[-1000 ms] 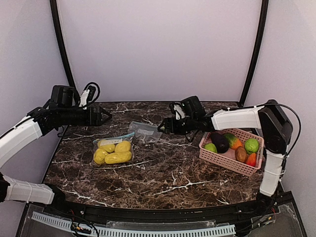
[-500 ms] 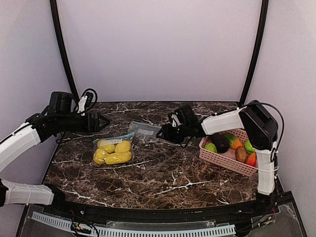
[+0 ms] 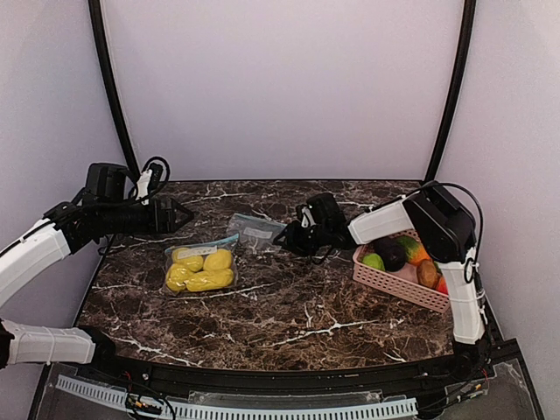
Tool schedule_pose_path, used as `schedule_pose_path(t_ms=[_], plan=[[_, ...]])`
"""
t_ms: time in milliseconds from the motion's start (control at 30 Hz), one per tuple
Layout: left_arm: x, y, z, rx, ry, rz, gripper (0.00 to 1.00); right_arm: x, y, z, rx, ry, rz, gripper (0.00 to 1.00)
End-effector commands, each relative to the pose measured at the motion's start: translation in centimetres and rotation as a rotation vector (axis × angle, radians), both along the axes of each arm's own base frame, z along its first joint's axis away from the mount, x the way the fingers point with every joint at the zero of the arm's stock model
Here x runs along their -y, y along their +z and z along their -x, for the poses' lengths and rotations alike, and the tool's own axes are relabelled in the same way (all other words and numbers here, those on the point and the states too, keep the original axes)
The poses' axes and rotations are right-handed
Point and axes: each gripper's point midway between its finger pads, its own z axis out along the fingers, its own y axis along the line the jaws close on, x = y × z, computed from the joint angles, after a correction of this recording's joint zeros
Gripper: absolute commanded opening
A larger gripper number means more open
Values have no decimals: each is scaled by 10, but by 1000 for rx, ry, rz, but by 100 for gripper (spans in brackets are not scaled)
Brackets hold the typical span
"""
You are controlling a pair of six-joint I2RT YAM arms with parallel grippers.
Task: Place the food in the zip-top bag and seal the zipper
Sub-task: Pick up the zipper food storage bag from the center of the board.
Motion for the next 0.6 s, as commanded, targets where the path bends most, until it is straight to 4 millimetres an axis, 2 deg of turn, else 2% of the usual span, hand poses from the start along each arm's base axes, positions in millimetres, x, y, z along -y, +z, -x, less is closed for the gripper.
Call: schedule_pose_path(t_ms=[0,133,333,467,567], plan=[[-5,-2,6,-7,21,12,80,-6,-1,-13,-3,-33,-54,35],[-6,-1,8,-6,24,16,80,-6,3,-19,18,-40,-75,22],[-10,-1,11,-5,37,9,80,-10,33,-29,148,-5,-102,0],[-13,2,14,6,44,8,81,-1,65,-31,272,9,-103,0],[-12,8,17,20,35,21,81,11,103,-31,402,47,-94,0]])
